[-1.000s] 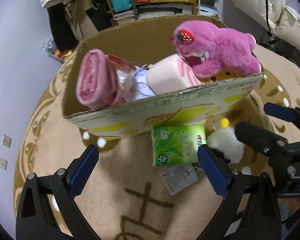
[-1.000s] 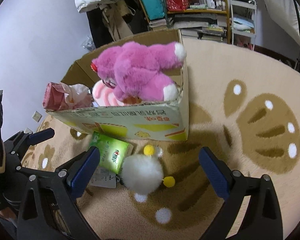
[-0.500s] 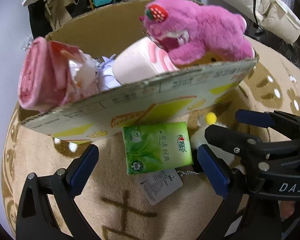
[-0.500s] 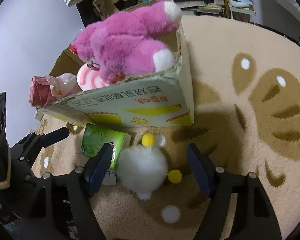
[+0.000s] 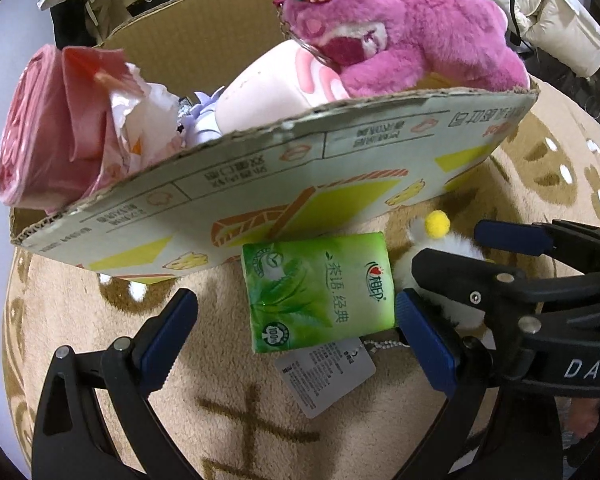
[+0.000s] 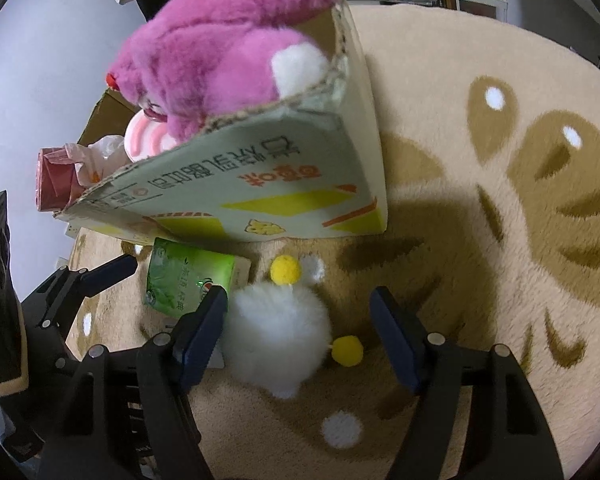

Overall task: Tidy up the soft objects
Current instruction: 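Close the left tool on the green tissue pack while the right tool grasps the white pom-pom toy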

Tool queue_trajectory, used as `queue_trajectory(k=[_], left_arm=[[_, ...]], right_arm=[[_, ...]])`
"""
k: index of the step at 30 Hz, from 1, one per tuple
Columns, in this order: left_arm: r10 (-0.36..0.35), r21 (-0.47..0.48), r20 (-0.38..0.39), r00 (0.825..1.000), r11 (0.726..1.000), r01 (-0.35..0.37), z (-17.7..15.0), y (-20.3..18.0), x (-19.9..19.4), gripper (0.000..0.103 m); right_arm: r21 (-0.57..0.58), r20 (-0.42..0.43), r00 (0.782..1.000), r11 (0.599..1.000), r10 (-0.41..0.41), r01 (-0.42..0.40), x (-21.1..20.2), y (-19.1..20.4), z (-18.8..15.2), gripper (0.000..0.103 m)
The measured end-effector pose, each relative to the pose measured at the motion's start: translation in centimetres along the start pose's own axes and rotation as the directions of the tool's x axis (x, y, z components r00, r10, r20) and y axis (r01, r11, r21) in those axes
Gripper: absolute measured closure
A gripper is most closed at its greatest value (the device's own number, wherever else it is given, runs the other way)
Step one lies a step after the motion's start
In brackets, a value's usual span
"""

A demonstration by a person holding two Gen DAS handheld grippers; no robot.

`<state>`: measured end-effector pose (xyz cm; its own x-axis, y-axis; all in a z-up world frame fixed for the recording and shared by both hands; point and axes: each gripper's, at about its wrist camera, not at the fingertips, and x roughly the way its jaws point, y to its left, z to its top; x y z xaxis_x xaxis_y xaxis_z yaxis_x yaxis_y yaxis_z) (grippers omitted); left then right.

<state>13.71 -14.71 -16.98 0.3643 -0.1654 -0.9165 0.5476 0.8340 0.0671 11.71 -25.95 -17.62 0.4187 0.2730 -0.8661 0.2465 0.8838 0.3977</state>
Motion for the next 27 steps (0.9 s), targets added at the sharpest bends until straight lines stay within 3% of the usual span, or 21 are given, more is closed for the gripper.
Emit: queue_trajectory(k=[23, 27], left_arm=[[-0.012, -0.015, -0.028, 1.000, 1.000, 0.012, -0.3, -0.2, 1.1, 0.005], [-0.048, -0.023, -0.037, 0.998, 0.999, 0.047, -0.6, 0.0, 1.3, 0.017]], right_arm=[[0.006, -0.030, 1.000, 1.000, 0.002, -0.002, 0.9, -0.2, 0.0, 0.025], [0.006, -0.038, 0.999, 1.000, 0.003, -0.003, 0.7, -0.5, 0.0, 0.026]])
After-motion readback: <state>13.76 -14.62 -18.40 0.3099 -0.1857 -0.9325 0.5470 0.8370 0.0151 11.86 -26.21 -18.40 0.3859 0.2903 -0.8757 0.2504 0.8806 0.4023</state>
